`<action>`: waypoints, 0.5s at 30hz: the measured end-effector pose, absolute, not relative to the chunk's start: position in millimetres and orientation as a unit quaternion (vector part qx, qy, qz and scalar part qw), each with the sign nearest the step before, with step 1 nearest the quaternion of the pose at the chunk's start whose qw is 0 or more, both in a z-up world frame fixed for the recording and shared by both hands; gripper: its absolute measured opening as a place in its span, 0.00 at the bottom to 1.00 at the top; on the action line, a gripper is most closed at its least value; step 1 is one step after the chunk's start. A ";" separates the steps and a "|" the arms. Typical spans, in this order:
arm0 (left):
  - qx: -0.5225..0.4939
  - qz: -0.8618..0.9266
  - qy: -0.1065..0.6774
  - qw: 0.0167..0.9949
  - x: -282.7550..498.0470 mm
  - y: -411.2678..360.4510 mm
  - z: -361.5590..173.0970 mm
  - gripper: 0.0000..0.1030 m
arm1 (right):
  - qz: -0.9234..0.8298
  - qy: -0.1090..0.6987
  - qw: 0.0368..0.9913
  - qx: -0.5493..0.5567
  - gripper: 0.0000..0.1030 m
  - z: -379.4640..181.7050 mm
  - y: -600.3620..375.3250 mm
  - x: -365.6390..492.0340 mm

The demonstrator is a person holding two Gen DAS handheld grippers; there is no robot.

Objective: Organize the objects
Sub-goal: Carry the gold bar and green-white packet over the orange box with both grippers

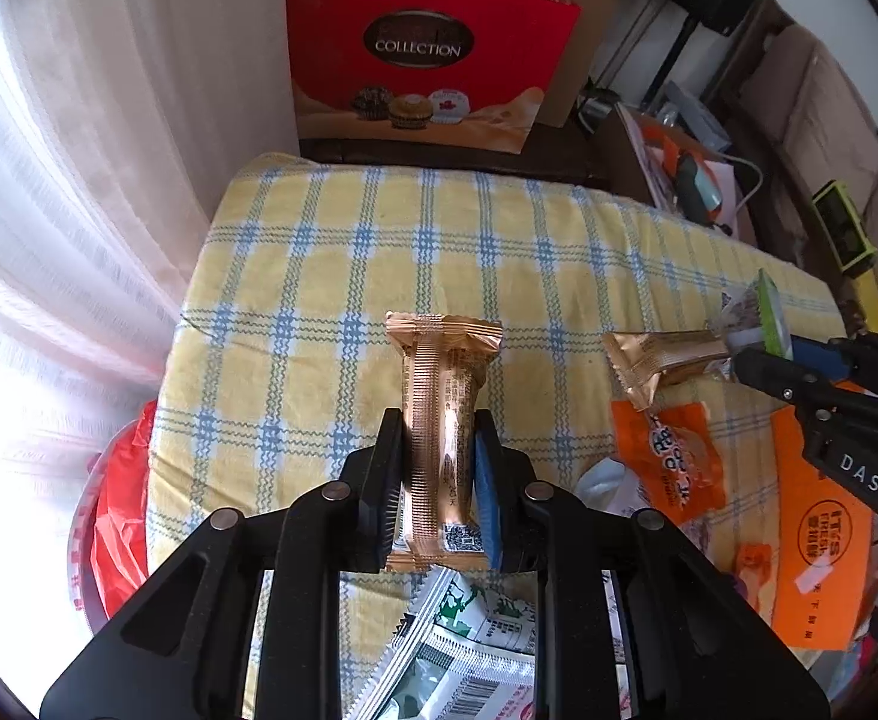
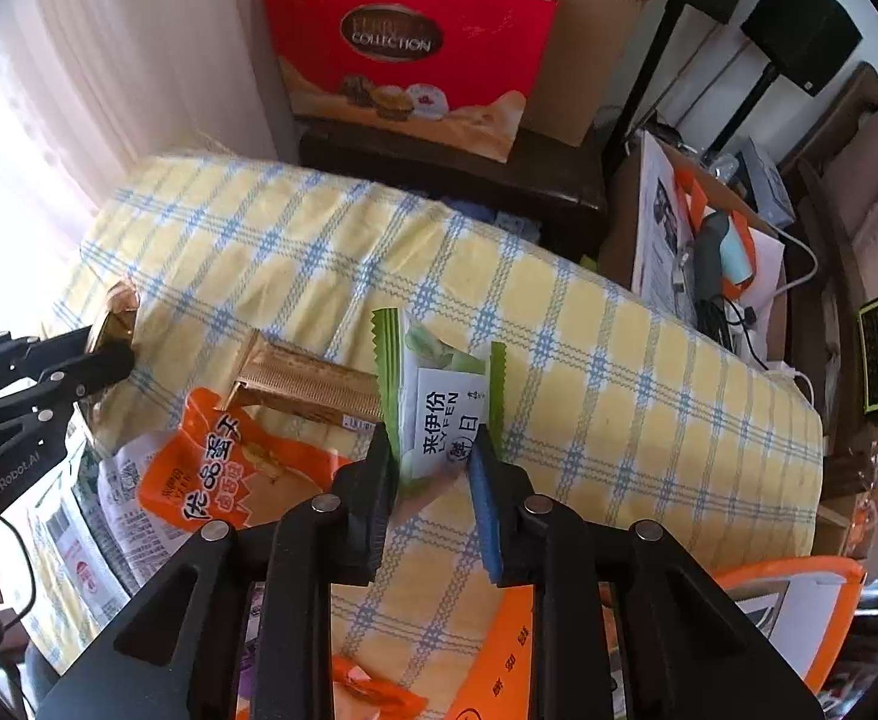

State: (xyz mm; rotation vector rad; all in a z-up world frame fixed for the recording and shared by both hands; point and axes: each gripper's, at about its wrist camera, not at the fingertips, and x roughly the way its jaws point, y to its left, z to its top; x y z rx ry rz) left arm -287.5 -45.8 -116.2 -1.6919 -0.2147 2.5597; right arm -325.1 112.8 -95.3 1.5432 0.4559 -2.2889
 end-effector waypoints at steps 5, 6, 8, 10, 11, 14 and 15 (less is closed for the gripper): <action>-0.538 0.839 -0.073 0.036 -282.8 -46.8 -98.0 0.19 | -0.822 0.136 0.183 0.522 0.22 -77.3 116.6 -315.8; -0.536 0.840 -0.073 0.036 -281.8 -46.5 -95.1 0.19 | -0.824 0.127 0.187 0.519 0.22 -73.1 118.3 -313.8; -0.532 0.843 -0.070 0.036 -279.4 -45.0 -88.7 0.19 | -0.826 0.115 0.192 0.517 0.22 -67.9 120.6 -310.9; -0.530 0.845 -0.070 0.037 -276.3 -43.8 -82.4 0.19 | -0.828 0.102 0.199 0.515 0.22 -61.7 123.5 -306.7; -0.528 0.846 -0.070 0.038 -274.6 -42.3 -78.9 0.19 | -0.829 0.096 0.203 0.513 0.22 -58.3 124.9 -304.4; -0.521 0.850 -0.063 0.042 -268.9 -36.1 -67.9 0.19 | -0.834 0.090 0.208 0.503 0.22 -47.2 129.9 -295.9; -0.519 0.852 -0.061 0.044 -266.8 -33.6 -63.7 0.19 | -0.835 0.089 0.208 0.501 0.22 -44.1 131.5 -293.0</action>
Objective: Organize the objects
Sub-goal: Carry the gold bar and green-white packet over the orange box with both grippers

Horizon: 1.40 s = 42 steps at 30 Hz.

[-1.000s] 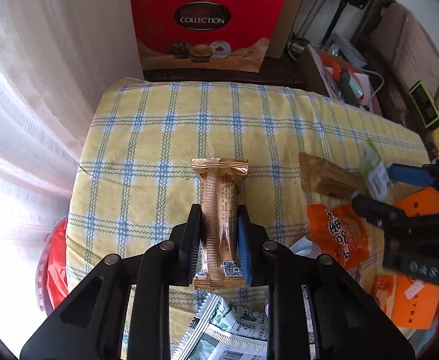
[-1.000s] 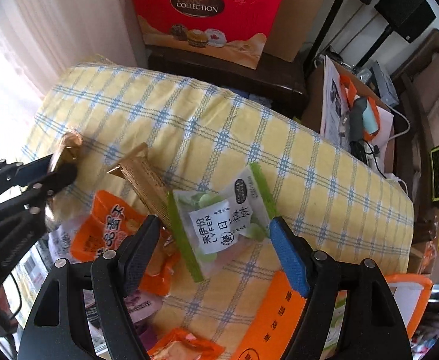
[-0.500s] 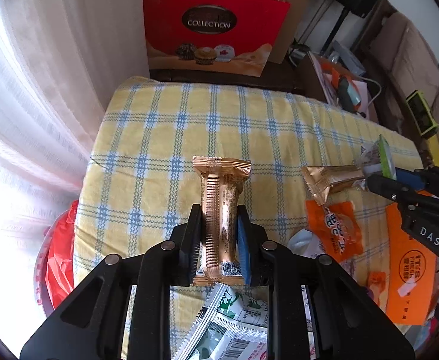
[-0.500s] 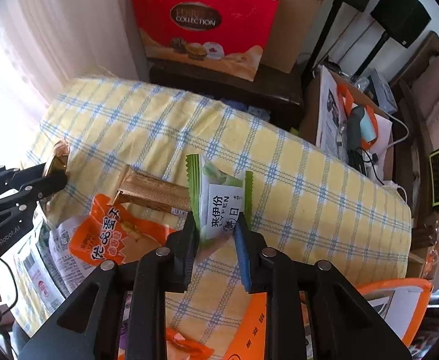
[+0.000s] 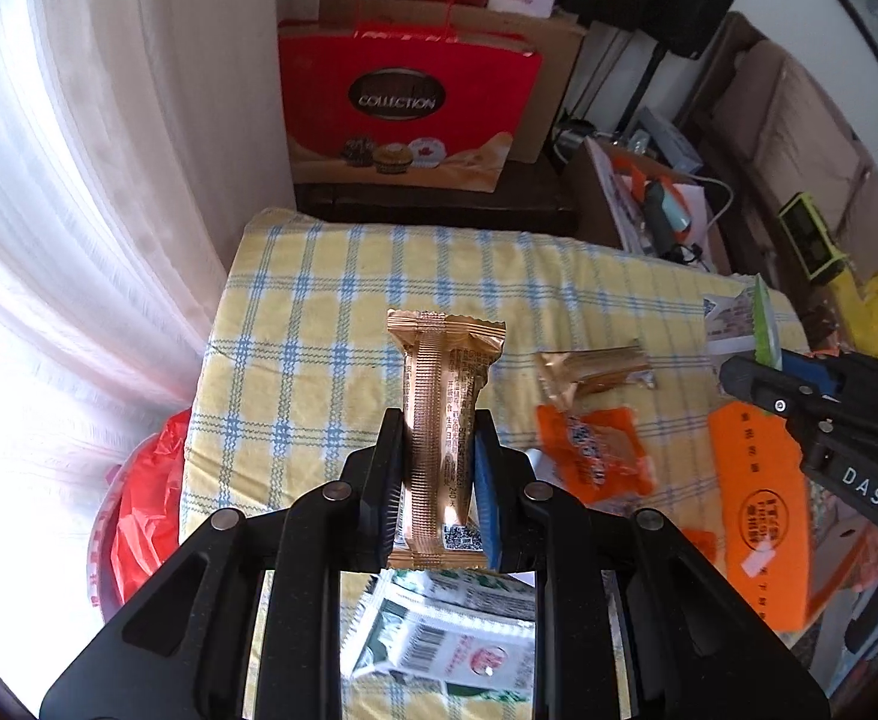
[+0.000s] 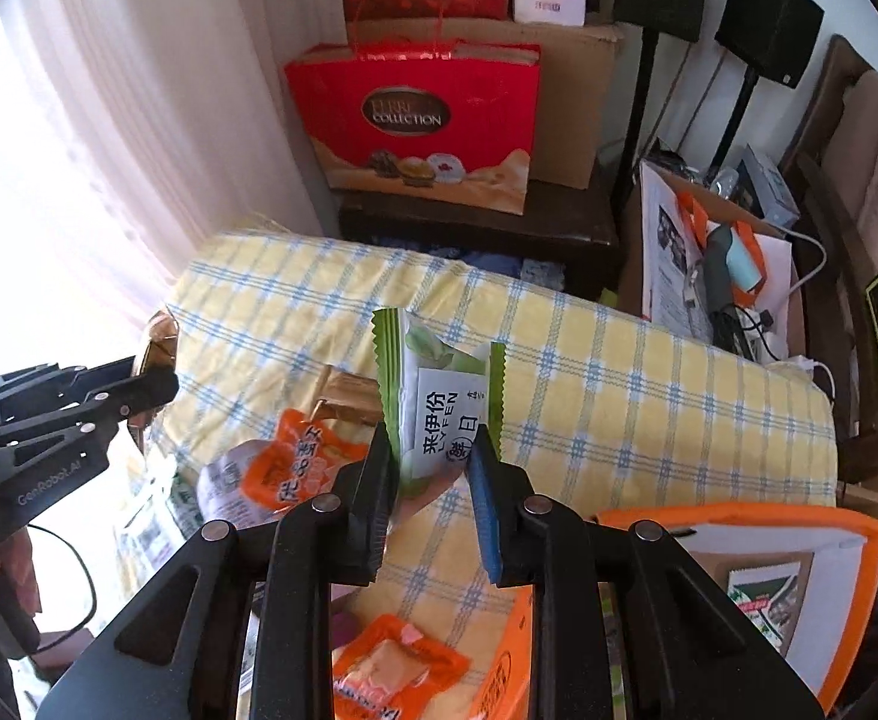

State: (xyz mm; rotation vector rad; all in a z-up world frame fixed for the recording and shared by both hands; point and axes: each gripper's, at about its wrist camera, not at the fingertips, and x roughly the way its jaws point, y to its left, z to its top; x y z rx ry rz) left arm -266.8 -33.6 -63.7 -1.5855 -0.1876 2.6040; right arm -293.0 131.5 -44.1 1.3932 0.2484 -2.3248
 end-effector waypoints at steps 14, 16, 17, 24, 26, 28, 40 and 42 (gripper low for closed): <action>-0.478 0.875 -0.049 0.052 -235.7 -0.2 -14.7 0.19 | -0.871 0.047 0.193 0.450 0.23 9.5 177.2 -254.1; -0.472 0.879 -0.051 0.053 -232.0 5.4 -6.6 0.19 | -0.875 0.047 0.189 0.443 0.23 16.0 182.1 -249.1; -0.469 0.880 -0.052 0.053 -230.7 7.8 -3.2 0.19 | -0.877 0.046 0.189 0.440 0.23 19.4 185.0 -245.8; -0.455 0.887 -0.046 0.062 -219.3 38.4 14.4 0.19 | -0.887 0.035 0.174 0.427 0.23 33.0 207.8 -232.6; -0.452 0.888 -0.045 0.066 -217.0 45.9 18.0 0.19 | -0.889 0.035 0.169 0.425 0.23 36.4 215.6 -228.9; -0.449 0.890 -0.042 0.069 -214.4 53.3 22.0 0.19 | -0.890 0.033 0.165 0.424 0.23 38.6 223.0 -225.8; -0.444 0.890 -0.026 0.102 -209.0 111.1 31.6 0.19 | -0.898 0.014 0.129 0.421 0.23 48.2 278.9 -211.9; -0.444 0.889 -0.025 0.108 -208.2 121.8 31.9 0.19 | -0.899 0.014 0.124 0.421 0.23 48.7 286.0 -208.7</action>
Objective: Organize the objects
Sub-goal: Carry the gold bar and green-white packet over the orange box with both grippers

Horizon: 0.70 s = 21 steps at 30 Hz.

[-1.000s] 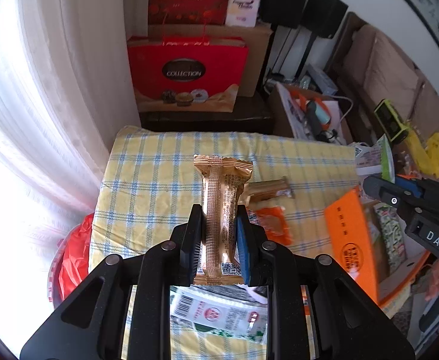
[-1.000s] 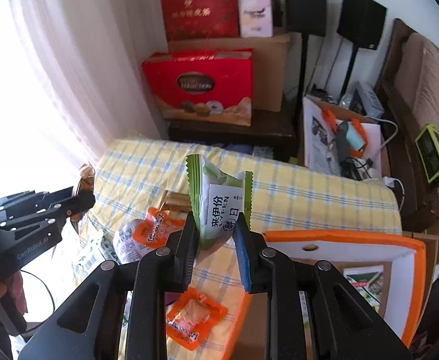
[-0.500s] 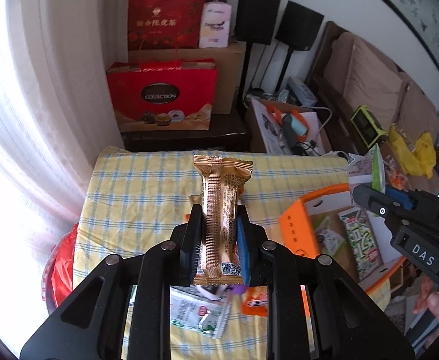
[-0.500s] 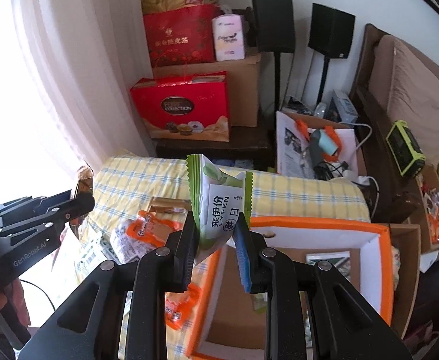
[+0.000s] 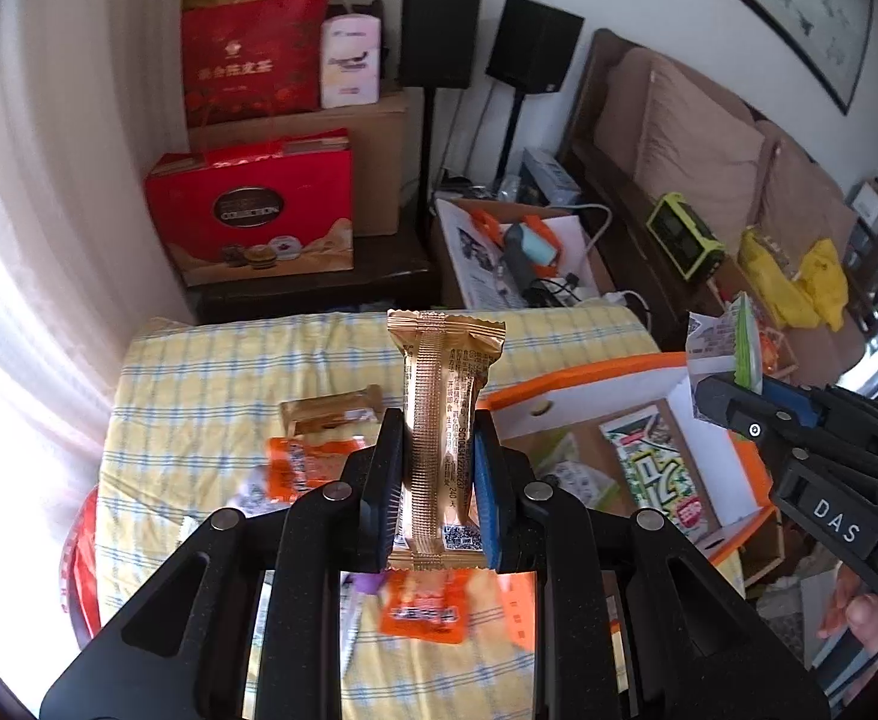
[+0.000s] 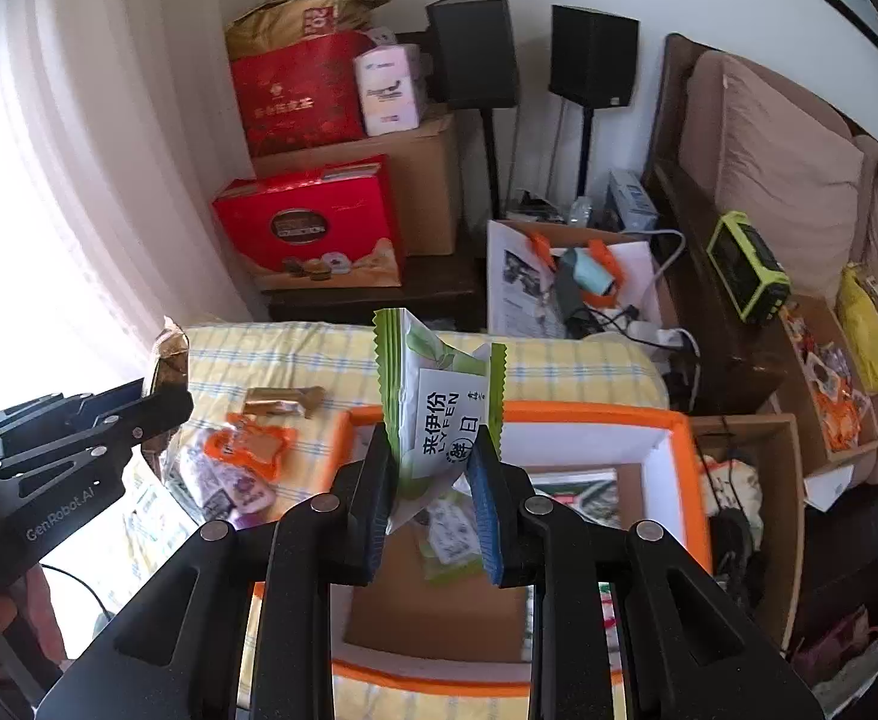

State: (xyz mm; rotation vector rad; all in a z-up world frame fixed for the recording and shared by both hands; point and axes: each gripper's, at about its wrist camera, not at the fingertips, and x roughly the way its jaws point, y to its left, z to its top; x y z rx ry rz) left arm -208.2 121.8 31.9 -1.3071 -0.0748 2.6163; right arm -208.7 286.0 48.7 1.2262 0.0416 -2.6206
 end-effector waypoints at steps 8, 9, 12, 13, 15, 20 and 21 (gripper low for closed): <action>-0.449 0.884 -0.016 0.128 -202.6 160.0 26.4 0.19 | -0.900 0.003 0.105 0.423 0.23 44.3 318.8 -205.3; -0.450 0.883 -0.015 0.129 -202.4 164.6 24.5 0.19 | -0.900 0.001 0.102 0.423 0.23 43.3 322.9 -205.3; -0.455 0.880 -0.015 0.133 -201.7 175.5 19.0 0.19 | -0.900 -0.002 0.099 0.424 0.23 41.1 331.1 -205.4; -0.456 0.880 -0.015 0.134 -201.3 178.4 17.3 0.19 | -0.900 -0.003 0.098 0.425 0.23 40.1 333.5 -205.4; -0.459 0.878 -0.014 0.136 -201.7 183.6 13.5 0.19 | -0.900 -0.004 0.094 0.426 0.23 37.3 338.0 -205.8; -0.465 0.875 -0.012 0.137 -203.0 194.0 5.8 0.19 | -0.896 -0.007 0.088 0.436 0.24 26.4 348.0 -208.0; -0.466 0.874 -0.011 0.137 -203.4 195.5 4.2 0.20 | -0.895 -0.008 0.086 0.437 0.25 24.1 349.8 -208.3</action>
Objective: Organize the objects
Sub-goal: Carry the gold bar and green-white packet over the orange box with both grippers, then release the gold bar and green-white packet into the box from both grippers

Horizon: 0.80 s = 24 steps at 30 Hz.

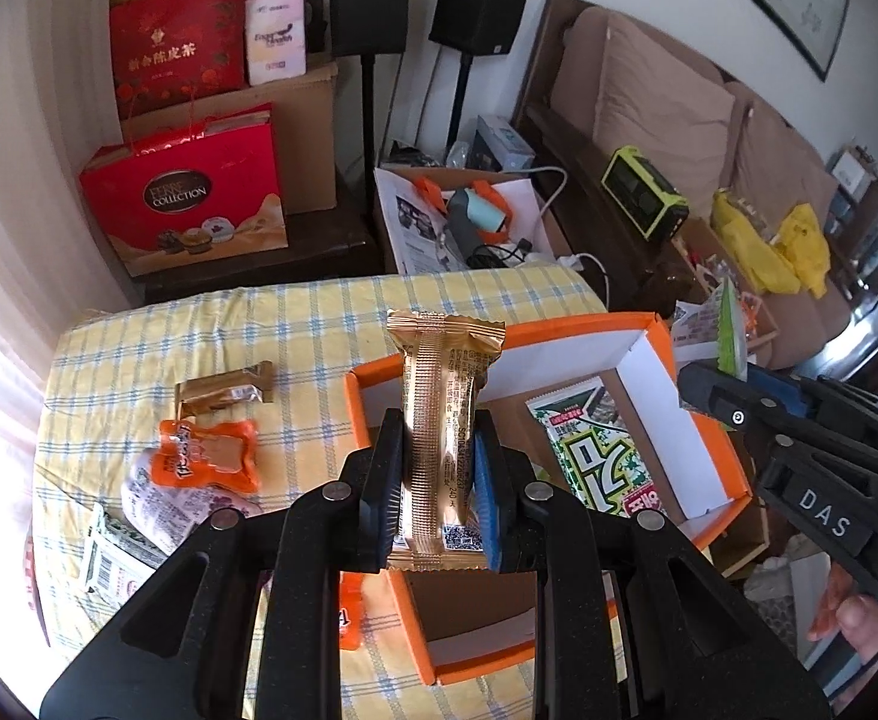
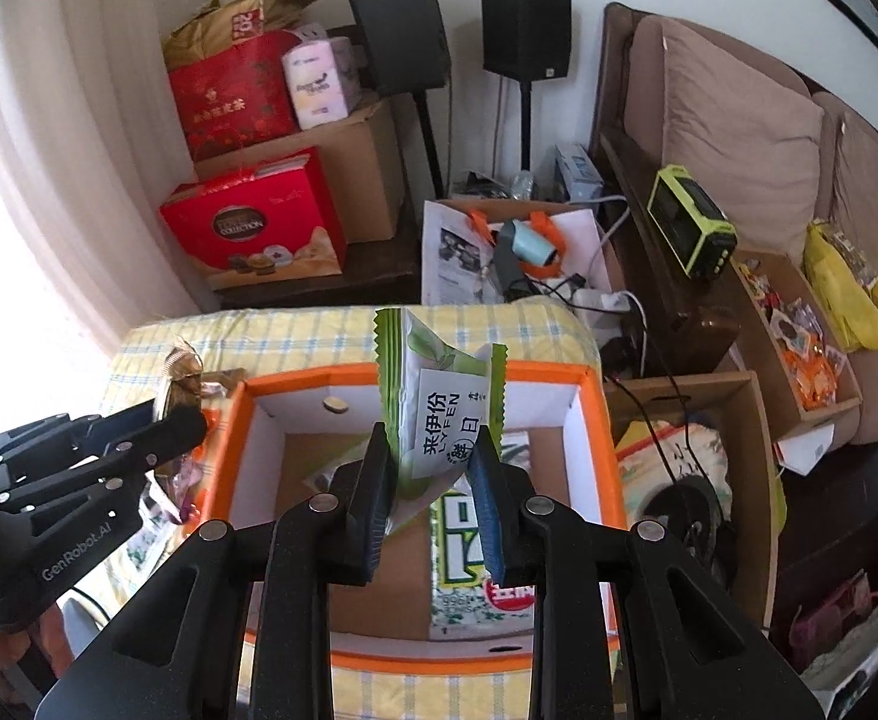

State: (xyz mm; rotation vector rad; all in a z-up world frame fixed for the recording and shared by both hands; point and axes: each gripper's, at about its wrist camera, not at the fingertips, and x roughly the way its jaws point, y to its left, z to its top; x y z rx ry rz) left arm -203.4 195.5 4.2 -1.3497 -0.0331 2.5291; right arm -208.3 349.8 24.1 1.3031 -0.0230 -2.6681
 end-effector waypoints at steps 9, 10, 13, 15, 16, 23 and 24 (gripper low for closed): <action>-0.477 0.869 -0.010 0.134 -205.9 204.2 -11.9 0.20 | -0.889 -0.014 0.077 0.451 0.26 4.3 360.3 -214.9; -0.478 0.868 -0.011 0.134 -205.9 204.8 -13.7 0.20 | -0.888 -0.015 0.076 0.454 0.26 0.7 361.2 -215.8; -0.483 0.865 -0.010 0.134 -206.7 207.4 -20.0 0.20 | -0.884 -0.013 0.074 0.461 0.26 -10.0 362.3 -217.6; -0.487 0.863 -0.008 0.134 -206.6 209.1 -24.1 0.20 | -0.882 -0.009 0.069 0.467 0.31 -18.0 362.4 -218.9; -0.488 0.862 -0.007 0.134 -206.4 209.9 -25.6 0.20 | -0.881 -0.007 0.067 0.468 0.33 -21.2 362.9 -219.1; -0.490 0.862 -0.009 0.131 -205.7 207.6 -29.4 0.23 | -0.881 -0.010 0.054 0.470 0.38 -29.1 370.8 -221.7; -0.490 0.862 -0.011 0.130 -205.9 207.1 -29.1 0.31 | -0.881 -0.010 0.053 0.469 0.42 -28.5 371.1 -221.9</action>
